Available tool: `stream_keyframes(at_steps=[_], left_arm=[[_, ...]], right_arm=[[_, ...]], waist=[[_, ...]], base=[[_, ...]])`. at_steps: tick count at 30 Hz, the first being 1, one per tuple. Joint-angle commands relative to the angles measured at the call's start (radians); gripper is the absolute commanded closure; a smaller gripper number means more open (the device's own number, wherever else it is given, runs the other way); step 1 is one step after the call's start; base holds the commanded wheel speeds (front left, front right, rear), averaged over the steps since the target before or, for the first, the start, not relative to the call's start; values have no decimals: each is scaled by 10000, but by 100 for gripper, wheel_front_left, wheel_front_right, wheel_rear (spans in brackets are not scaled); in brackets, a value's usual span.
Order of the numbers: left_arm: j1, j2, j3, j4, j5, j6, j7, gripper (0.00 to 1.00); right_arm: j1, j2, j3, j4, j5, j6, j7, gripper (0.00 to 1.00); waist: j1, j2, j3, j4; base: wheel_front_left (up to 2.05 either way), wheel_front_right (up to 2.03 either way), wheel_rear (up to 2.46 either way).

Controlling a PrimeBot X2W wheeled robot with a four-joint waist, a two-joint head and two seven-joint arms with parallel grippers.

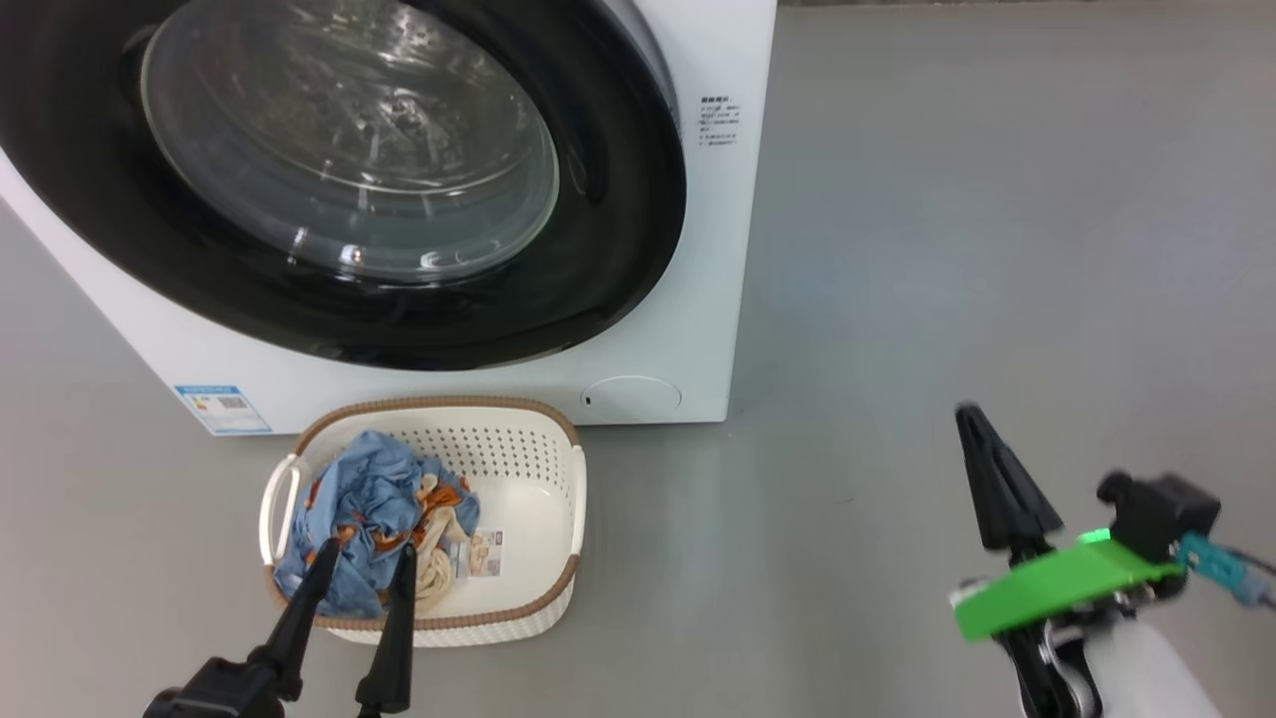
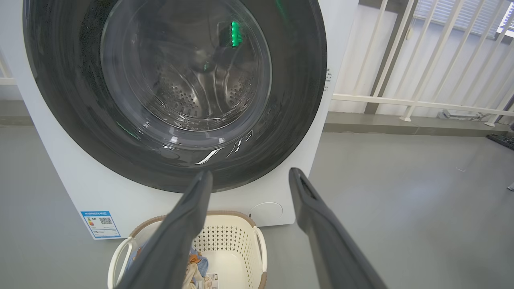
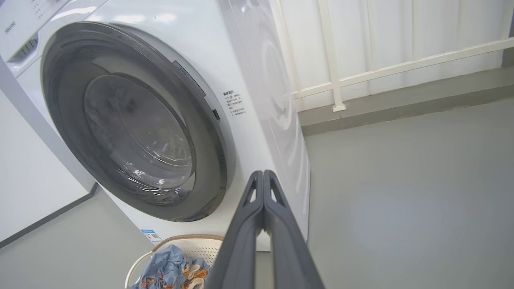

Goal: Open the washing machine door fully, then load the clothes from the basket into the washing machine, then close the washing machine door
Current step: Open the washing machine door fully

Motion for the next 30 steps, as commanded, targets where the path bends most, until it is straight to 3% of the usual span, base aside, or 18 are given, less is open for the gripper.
stream_keyframes(at_steps=[1, 15, 27, 30], left_arm=[[-397, 120, 283, -284, -88, -31, -122, 0], [-1324, 107, -142, -293, -352, -31, -122, 0], [-2021, -65, -569, -358, -669, -31, -122, 0], [-2148, -89, -648, -335, -731, -31, -122, 0]], right_arm=[[-574, -83, 359, -144, 264, -11, -120, 100], [-4610, -678, 868, 1250, 2612, -11, -120, 100], [-7069, -1751, 1610, 1927, 6054, -11, 60, 100], [-7451, -1951, 1996, 1981, 7455, -11, 934, 100]], waist=[[0, 0, 134, 84], [0, 0, 1257, 1206], [0, 0, 2085, 2328], [0, 0, 2233, 2524]], base=[[0, 0, 0], [0, 0, 0], [0, 0, 0], [0, 0, 0]])
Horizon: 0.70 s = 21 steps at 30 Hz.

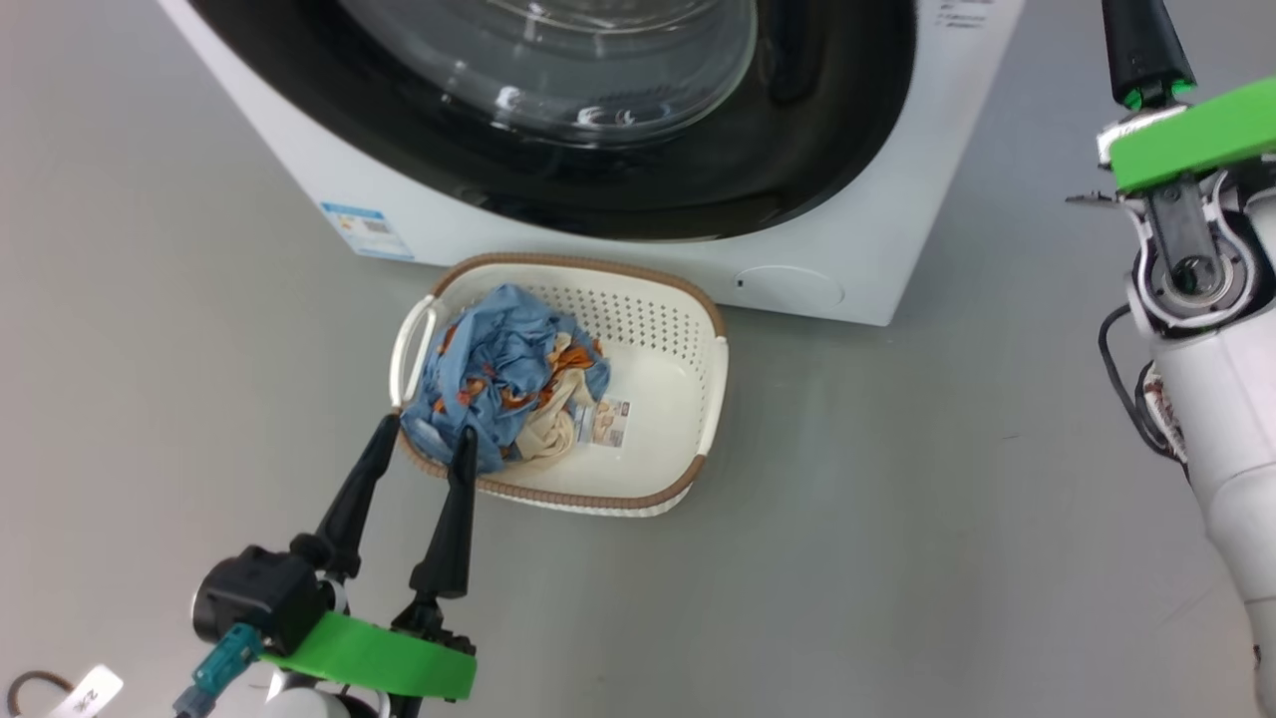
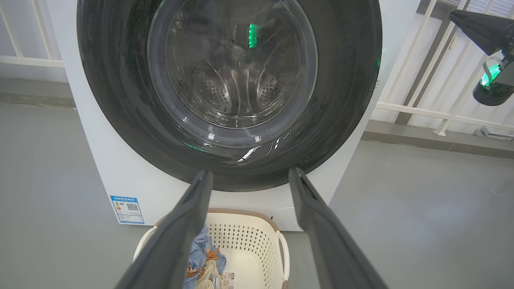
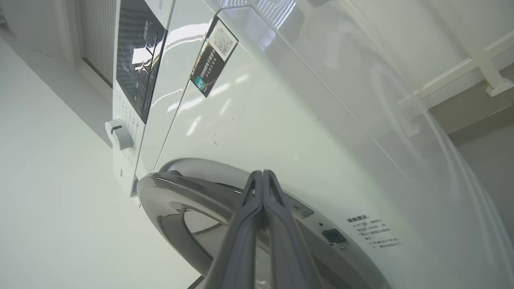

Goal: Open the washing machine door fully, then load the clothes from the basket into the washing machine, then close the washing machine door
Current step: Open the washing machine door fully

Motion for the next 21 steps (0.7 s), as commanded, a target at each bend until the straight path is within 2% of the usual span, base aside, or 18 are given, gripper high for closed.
stream_keyframes(at_steps=[1, 5, 11, 17, 21], left_arm=[[-409, 145, 272, -243, -60, -31, -120, 0], [-544, 119, 147, -238, -141, -31, -120, 0], [-725, 109, -34, -211, -246, -31, -120, 0], [-883, 119, -218, -200, -335, -31, -120, 0], [-971, 106, -316, -230, -370, -31, -120, 0]], right_arm=[[-274, 2, 185, -180, 716, -11, 427, 100], [-784, -373, 401, 116, 2113, -11, 1907, 100], [-1465, -655, 403, 556, 3422, -11, 3535, 100], [-2105, -740, 514, 1249, 3979, -11, 4918, 100], [-2550, -683, 466, 1511, 4194, -11, 5426, 100]], waist=[[0, -1, 350, 375], [0, -1, 569, 560], [0, -1, 837, 742], [0, -1, 1071, 853], [0, -1, 1209, 924]], base=[[0, 0, 0], [0, 0, 0], [0, 0, 0], [0, 0, 0], [0, 0, 0]])
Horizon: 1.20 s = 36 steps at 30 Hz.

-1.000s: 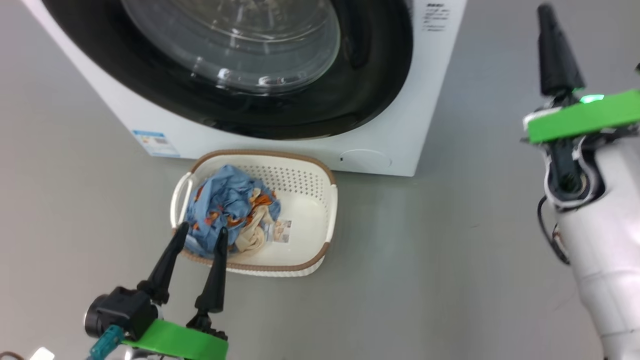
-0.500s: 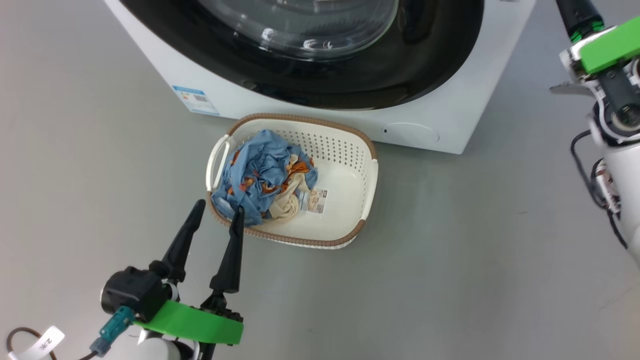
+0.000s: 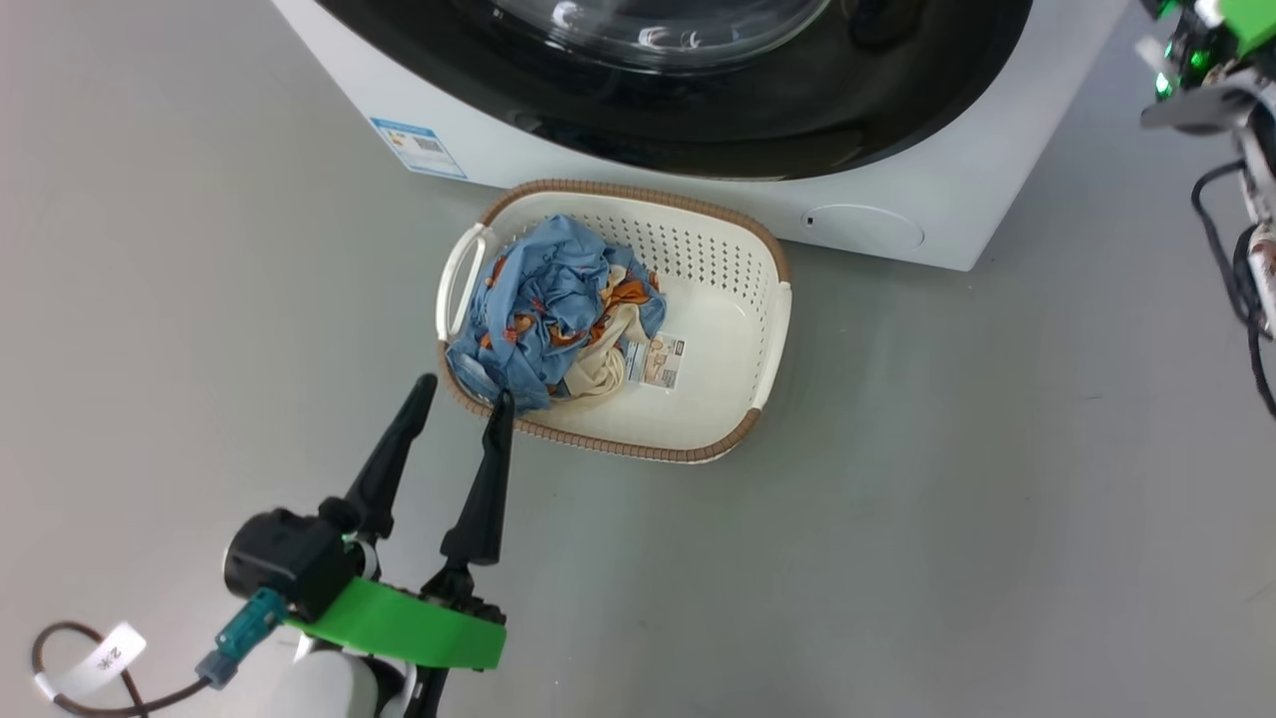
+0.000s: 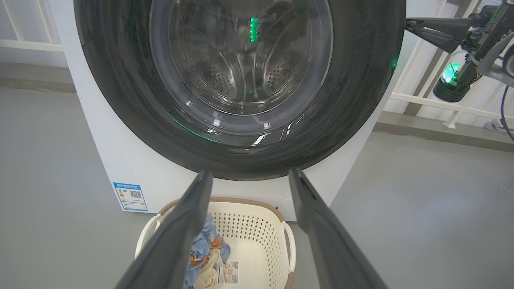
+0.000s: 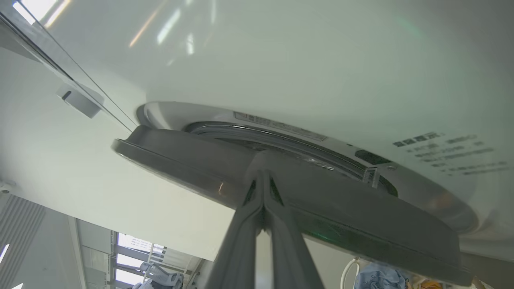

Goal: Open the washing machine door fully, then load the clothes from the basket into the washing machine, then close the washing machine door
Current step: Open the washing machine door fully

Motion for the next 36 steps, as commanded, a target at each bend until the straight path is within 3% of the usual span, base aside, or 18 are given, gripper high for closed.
stream_keyframes(at_steps=[1, 23, 36], left_arm=[[-292, 176, 287, -259, -61, -31, -80, 0], [-513, 214, -179, -308, -170, -31, -80, 0], [-539, 237, -366, -333, -228, -31, -80, 0]], right_arm=[[-347, 87, 3, -145, 106, -9, 116, 100], [-1137, 161, 213, 1002, -244, -9, 644, 100], [-1295, 281, 521, 1300, -681, -9, 343, 100]], waist=[[-1, 0, 96, 70], [-1, 0, 195, 418], [-1, 0, 274, 579]], base=[[0, 0, 0], [0, 0, 0], [0, 0, 0]])
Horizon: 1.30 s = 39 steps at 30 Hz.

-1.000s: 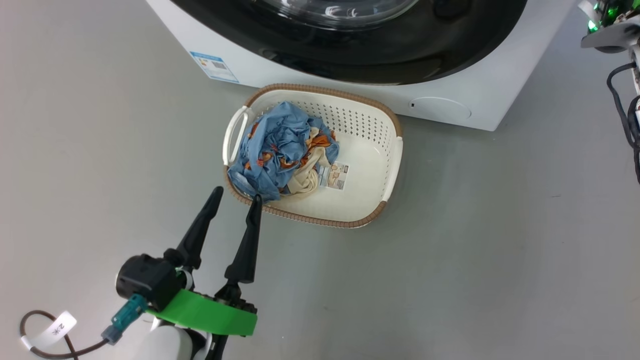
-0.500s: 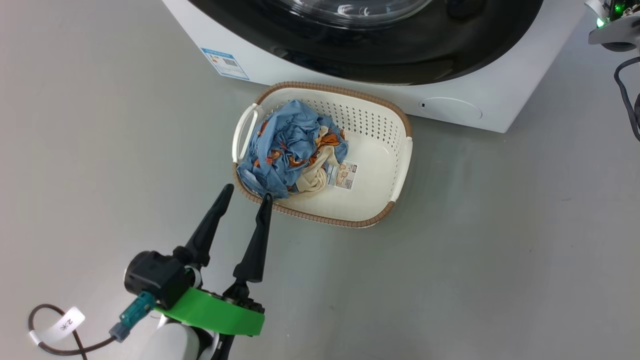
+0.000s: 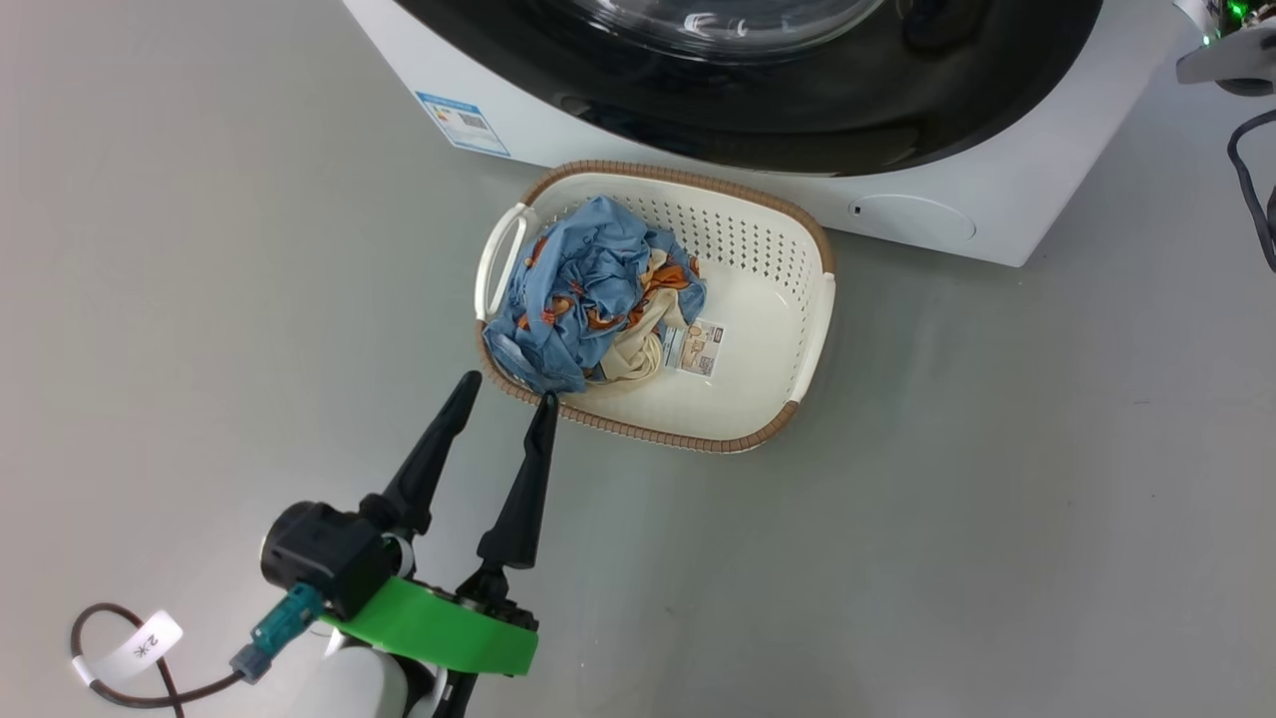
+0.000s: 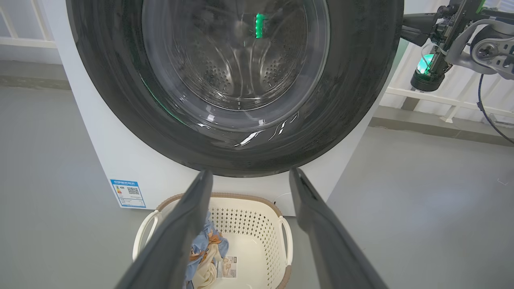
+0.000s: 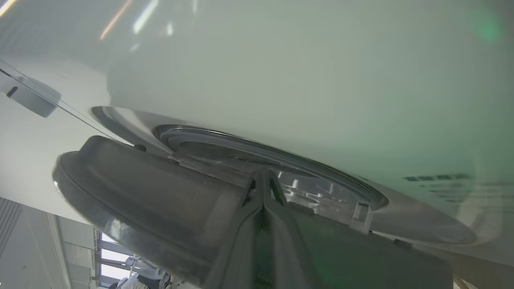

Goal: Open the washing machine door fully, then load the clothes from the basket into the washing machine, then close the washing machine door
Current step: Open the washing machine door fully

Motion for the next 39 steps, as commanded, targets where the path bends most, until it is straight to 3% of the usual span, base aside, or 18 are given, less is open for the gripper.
stream_keyframes(at_steps=[1, 15, 39], left_arm=[[-297, 227, 300, -279, -124, -31, -80, 0], [-333, 188, 446, -216, -64, -31, -80, 0], [590, 258, 970, 3, 134, -31, -80, 0]], right_arm=[[-80, 327, 194, -226, -167, -9, -4, 100], [531, 574, 1001, -1013, -114, -9, 1113, 100], [3196, 896, 2166, -3452, 201, -9, 2013, 100]], waist=[[0, 0, 60, 29], [0, 0, -78, -142], [0, 0, -1497, -227]], base=[[0, 0, 0], [0, 0, 0], [0, 0, 0]])
